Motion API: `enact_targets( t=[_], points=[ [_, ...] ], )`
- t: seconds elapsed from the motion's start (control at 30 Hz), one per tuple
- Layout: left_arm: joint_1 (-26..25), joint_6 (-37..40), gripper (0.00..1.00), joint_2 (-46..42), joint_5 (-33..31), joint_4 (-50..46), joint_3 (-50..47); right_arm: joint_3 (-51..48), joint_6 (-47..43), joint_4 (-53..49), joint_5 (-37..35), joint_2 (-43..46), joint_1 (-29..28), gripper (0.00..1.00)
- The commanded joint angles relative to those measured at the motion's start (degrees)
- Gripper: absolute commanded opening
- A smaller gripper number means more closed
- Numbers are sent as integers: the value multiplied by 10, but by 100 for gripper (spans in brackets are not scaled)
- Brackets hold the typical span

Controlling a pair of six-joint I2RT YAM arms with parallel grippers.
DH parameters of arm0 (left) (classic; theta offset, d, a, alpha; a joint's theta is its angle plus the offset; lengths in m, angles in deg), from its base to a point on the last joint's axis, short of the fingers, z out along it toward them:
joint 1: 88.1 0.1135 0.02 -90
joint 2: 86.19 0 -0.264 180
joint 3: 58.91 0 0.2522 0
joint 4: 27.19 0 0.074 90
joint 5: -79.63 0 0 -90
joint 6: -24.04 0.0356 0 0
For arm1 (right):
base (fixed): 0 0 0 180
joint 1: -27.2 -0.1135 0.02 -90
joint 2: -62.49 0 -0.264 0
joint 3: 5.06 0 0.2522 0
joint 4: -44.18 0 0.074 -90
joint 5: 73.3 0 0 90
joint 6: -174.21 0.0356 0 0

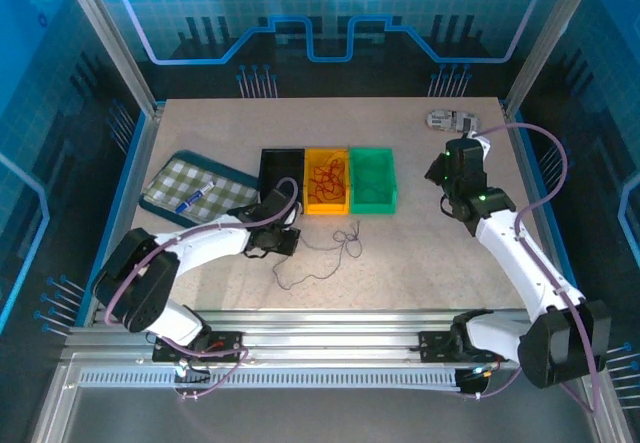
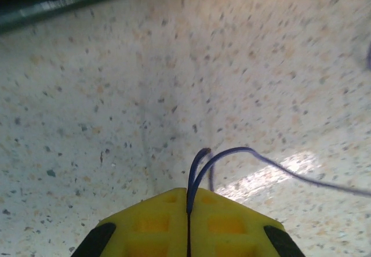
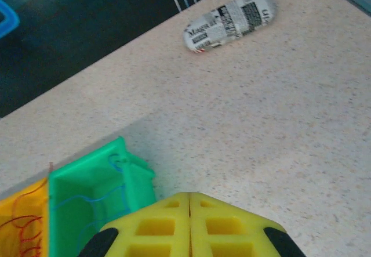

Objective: Untangle the cables

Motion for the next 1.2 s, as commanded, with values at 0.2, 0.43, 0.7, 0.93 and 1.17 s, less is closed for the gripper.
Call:
enact_targets(
  t=[0.2,0.43,0.7,0.93,1.17],
  points=[
    [1,7,0,-13,36,8,16,-45,-91,67,251,-66,-77,29],
    [3,-17,0,-16,-7,23,25,13,-232,-32,385,-201,-219,50],
    [8,-2,0,-46,44,55,9,73,-304,-60,381,-275,-295,56],
    [11,12,0,-73,92,53,3,111,-347,-73,411,-323,-295,58],
    [14,20,0,-93,90,46,-1,125,-353,-68,432,-356,-294,43]
  ],
)
